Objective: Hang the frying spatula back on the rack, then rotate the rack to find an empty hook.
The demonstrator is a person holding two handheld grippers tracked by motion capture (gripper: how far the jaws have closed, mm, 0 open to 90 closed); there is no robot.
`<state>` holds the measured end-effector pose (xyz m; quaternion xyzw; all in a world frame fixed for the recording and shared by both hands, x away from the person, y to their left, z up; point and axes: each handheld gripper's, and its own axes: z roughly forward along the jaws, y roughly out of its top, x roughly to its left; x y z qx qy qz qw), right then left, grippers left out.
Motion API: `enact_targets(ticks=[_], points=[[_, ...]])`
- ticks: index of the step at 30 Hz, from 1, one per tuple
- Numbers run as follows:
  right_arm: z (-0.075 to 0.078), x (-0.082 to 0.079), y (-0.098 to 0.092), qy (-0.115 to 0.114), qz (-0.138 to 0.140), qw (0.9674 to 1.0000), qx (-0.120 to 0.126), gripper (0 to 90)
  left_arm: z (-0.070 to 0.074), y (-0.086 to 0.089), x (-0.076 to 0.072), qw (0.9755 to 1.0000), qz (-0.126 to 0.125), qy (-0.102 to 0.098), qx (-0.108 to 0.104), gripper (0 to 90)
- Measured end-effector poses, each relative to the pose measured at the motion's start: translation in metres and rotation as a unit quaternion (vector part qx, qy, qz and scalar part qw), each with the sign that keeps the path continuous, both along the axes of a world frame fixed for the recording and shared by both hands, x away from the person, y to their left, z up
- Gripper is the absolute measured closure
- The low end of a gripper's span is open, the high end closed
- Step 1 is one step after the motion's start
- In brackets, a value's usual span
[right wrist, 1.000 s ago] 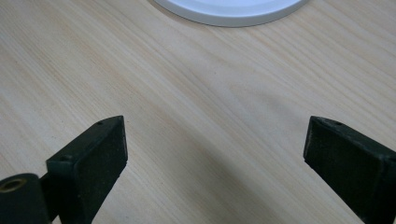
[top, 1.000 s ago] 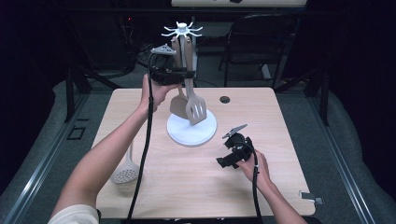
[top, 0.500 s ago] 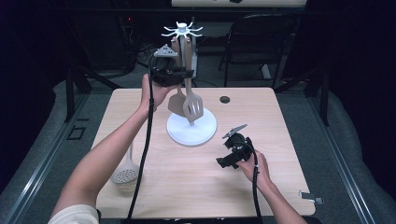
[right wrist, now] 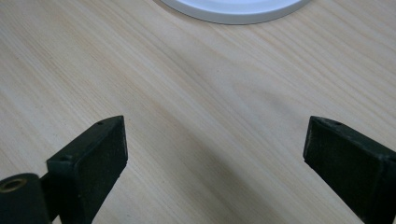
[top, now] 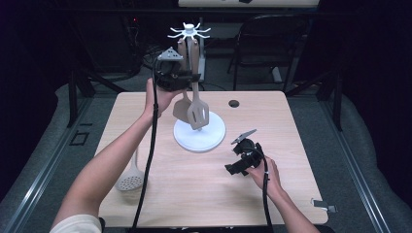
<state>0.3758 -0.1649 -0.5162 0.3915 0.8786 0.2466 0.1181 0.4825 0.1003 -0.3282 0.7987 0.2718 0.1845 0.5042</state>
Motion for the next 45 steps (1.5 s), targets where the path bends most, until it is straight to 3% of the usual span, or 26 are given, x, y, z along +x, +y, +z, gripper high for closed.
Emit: enact_targets(ticks=[20,23,34,45], points=[[0.000,0.000,0.000,0.004,0.005,1.0000,-0.006,6.3,0.008,0.017,-0.016,0.9998,-0.018,0.004,-0.012,63.6],[0.000,-0.001,0.000,0.002,0.002,1.0000,0.005,6.3,0.011,0.022,-0.021,0.9998,-0.016,0.004,-0.014,63.0],[0.000,-0.001,0.001,0.002,0.006,1.0000,0.001,6.4,0.032,0.041,-0.032,0.9989,0.002,-0.030,-0.034,75.9],[0.000,0.000,0.002,0.003,0.007,0.9999,-0.006,6.7,0.046,0.050,-0.029,0.9979,0.016,-0.047,-0.043,86.4]])
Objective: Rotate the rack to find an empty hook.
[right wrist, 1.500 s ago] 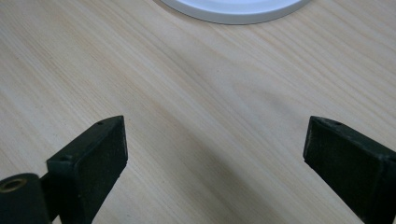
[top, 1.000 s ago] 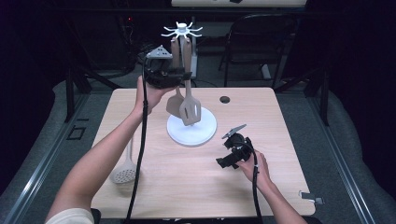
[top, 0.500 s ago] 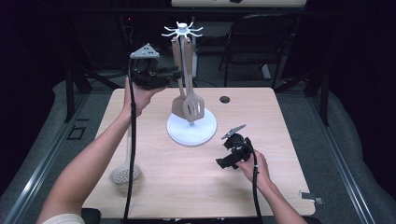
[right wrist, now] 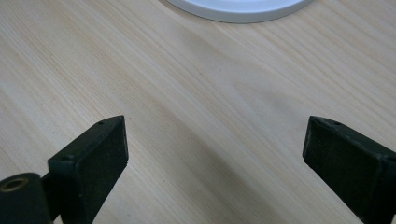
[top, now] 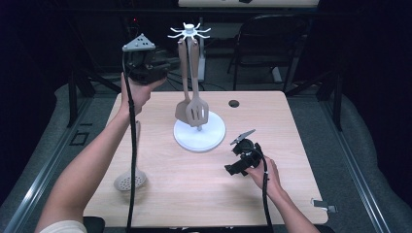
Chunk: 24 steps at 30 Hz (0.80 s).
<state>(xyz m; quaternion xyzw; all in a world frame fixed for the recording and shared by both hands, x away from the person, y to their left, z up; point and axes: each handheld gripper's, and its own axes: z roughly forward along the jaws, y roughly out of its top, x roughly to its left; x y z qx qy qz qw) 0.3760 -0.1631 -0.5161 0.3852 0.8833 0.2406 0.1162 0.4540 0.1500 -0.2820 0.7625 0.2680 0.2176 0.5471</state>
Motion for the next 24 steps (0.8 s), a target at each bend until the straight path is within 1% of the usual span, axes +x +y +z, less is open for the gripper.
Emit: enact_targets(ticks=[1,2,3,4,7,8,9,13,14,17,18,21,22,24], points=[[0.000,0.000,0.000,0.000,0.001,1.0000,-0.003,6.7,0.000,0.000,0.000,1.0000,0.000,0.000,0.000,86.9],[-0.001,0.000,0.000,0.001,-0.002,1.0000,0.002,6.8,0.003,0.002,0.001,1.0000,0.004,-0.005,-0.001,87.3],[-0.001,0.000,0.000,0.005,-0.002,1.0000,0.005,6.9,0.005,0.002,0.001,1.0000,0.006,-0.005,-0.001,87.5],[-0.001,0.000,-0.001,0.005,-0.001,1.0000,-0.004,7.0,0.007,0.003,0.002,0.9999,0.007,-0.007,-0.003,87.6],[-0.001,0.000,-0.001,0.002,-0.002,1.0000,0.002,7.1,0.011,0.004,0.002,0.9999,0.011,-0.010,-0.005,87.8],[-0.001,0.001,-0.001,0.002,-0.001,1.0000,-0.005,7.2,0.015,0.005,0.002,0.9997,0.014,-0.017,-0.006,87.9],[-0.001,0.001,0.000,0.002,0.001,1.0000,-0.006,7.2,0.017,0.005,0.002,0.9996,0.017,-0.020,-0.004,87.9],[-0.001,0.001,0.000,0.004,0.003,1.0000,-0.004,8.0,0.023,0.005,0.005,0.9993,0.026,-0.025,-0.006,88.0],[-0.001,0.000,0.000,0.005,0.001,1.0000,-0.002,8.0,0.026,0.004,0.008,0.9990,0.032,-0.030,-0.002,88.0],[-0.001,0.000,0.000,0.005,-0.001,1.0000,-0.004,8.0,0.027,0.004,0.012,0.9988,0.038,-0.030,-0.001,88.0],[0.000,0.000,-0.001,0.005,0.000,0.9999,-0.009,8.1,0.029,0.003,0.016,0.9985,0.044,-0.031,-0.001,88.0],[0.000,0.000,-0.001,0.005,0.001,0.9999,-0.009,8.1,0.030,0.002,0.018,0.9984,0.048,-0.032,-0.001,88.0],[0.000,0.000,-0.001,0.005,0.000,1.0000,-0.008,8.1,0.031,0.001,0.020,0.9980,0.052,-0.035,0.002,88.0],[0.000,0.000,-0.001,0.005,0.000,1.0000,-0.008,8.1,0.031,0.000,0.022,0.9978,0.056,-0.034,0.004,88.2]])
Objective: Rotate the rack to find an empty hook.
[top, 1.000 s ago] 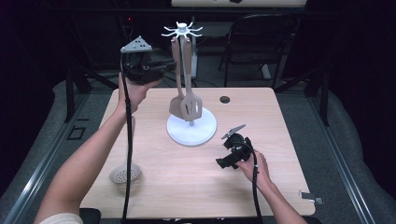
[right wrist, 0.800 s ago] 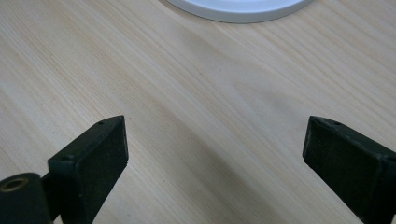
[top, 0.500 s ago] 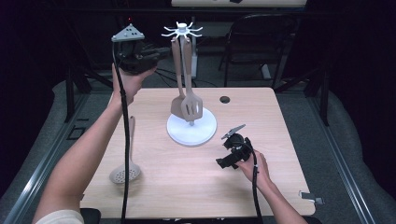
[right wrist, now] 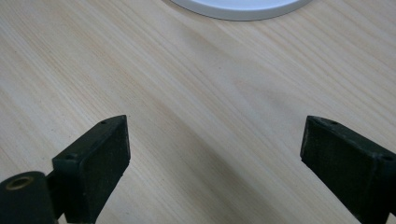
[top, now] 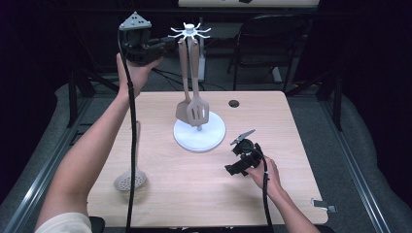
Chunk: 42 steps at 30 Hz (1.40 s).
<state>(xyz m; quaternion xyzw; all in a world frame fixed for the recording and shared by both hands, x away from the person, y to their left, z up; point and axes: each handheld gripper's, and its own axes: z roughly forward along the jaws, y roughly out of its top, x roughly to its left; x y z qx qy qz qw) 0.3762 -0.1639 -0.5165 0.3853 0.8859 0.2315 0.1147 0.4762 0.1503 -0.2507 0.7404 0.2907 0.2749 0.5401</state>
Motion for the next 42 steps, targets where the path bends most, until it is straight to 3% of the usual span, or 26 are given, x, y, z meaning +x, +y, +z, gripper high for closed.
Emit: enact_targets(ticks=[18,32,36,42], points=[[-0.001,0.000,0.001,0.000,0.002,1.0000,0.004,8.1,0.005,0.000,0.015,0.9997,0.023,0.004,0.007,90.0],[0.000,0.000,0.001,0.001,0.003,1.0000,-0.001,8.2,-0.001,0.008,-0.011,0.9999,-0.004,-0.006,0.008,89.9],[0.000,0.000,0.002,0.001,0.003,1.0000,-0.004,8.2,0.000,0.004,-0.019,0.9997,-0.021,-0.010,0.009,89.9],[-0.001,0.000,0.002,0.001,0.005,1.0000,-0.004,8.2,0.003,-0.004,-0.020,0.9994,-0.028,-0.016,0.013,89.5]])
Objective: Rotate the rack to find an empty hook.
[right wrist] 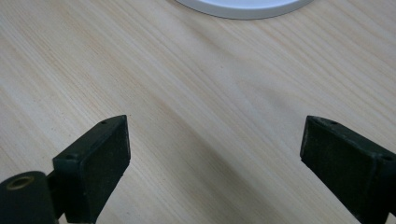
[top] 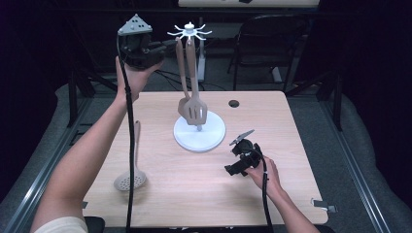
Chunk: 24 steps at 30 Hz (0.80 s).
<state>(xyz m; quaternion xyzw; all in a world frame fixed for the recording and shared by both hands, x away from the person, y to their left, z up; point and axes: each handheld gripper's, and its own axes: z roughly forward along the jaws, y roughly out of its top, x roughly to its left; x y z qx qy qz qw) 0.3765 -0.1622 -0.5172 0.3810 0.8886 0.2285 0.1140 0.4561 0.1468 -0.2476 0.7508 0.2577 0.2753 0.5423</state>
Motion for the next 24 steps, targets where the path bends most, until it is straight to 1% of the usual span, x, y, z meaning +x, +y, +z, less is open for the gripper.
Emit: enact_targets(ticks=[4,5,7,9,13,14,17,18,21,24], points=[[-0.001,0.000,0.000,-0.003,-0.003,1.0000,0.005,8.3,0.001,-0.003,0.005,0.9999,0.009,0.002,0.004,89.6],[-0.001,0.000,0.000,-0.003,-0.003,1.0000,0.005,8.3,0.001,-0.003,0.006,0.9999,0.011,0.002,0.001,89.6],[0.000,0.000,-0.001,-0.002,-0.002,1.0000,0.005,8.3,0.001,-0.003,0.009,0.9998,0.019,0.001,0.003,89.7],[0.000,0.000,-0.001,-0.002,-0.002,1.0000,0.005,8.3,0.000,-0.003,0.010,0.9998,0.021,0.002,0.003,89.7],[-0.001,0.000,-0.001,-0.003,-0.003,1.0000,0.007,8.3,0.001,-0.002,0.015,0.9996,0.028,0.006,0.003,89.8],[0.000,0.000,-0.001,-0.002,-0.001,1.0000,0.004,8.3,0.001,-0.001,0.018,0.9994,0.032,0.007,0.003,89.8],[0.000,0.000,-0.001,-0.002,-0.001,1.0000,0.005,8.3,0.002,0.001,0.021,0.9993,0.036,0.011,0.003,89.8],[-0.002,0.000,0.000,-0.003,-0.006,0.9999,0.015,8.3,0.002,0.002,0.023,0.9991,0.040,0.012,0.003,89.8],[-0.002,0.000,0.000,-0.002,-0.006,0.9998,0.017,8.3,0.003,0.004,0.027,0.9990,0.043,0.014,0.002,89.7],[-0.002,0.000,0.000,-0.003,-0.005,0.9999,0.014,8.3,0.002,0.004,0.027,0.9989,0.043,0.015,0.001,89.7]])
